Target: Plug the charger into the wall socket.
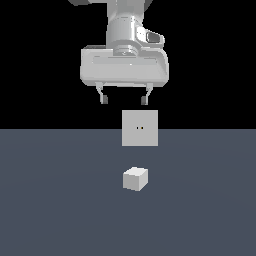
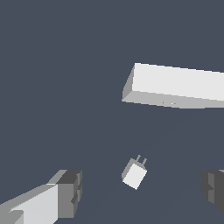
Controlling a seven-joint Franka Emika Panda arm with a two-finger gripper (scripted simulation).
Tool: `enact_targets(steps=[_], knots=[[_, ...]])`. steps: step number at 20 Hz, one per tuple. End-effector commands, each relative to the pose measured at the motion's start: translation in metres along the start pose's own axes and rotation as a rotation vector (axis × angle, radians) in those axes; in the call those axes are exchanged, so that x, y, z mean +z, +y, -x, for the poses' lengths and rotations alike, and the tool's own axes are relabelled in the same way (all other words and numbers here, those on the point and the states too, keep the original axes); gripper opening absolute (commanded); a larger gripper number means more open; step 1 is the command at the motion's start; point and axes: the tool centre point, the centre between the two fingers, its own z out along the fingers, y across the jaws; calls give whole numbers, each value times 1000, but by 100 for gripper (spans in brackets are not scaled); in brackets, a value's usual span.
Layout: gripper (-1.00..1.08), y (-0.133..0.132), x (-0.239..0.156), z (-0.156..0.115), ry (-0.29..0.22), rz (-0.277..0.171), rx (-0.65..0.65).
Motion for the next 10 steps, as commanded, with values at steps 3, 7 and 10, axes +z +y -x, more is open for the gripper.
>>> enact_targets(steps=[3,7,10], knots=[[100,0,0,0,1,0,2],[100,1,3,3,10,2,15],[100,3,6,6,21,5,34]])
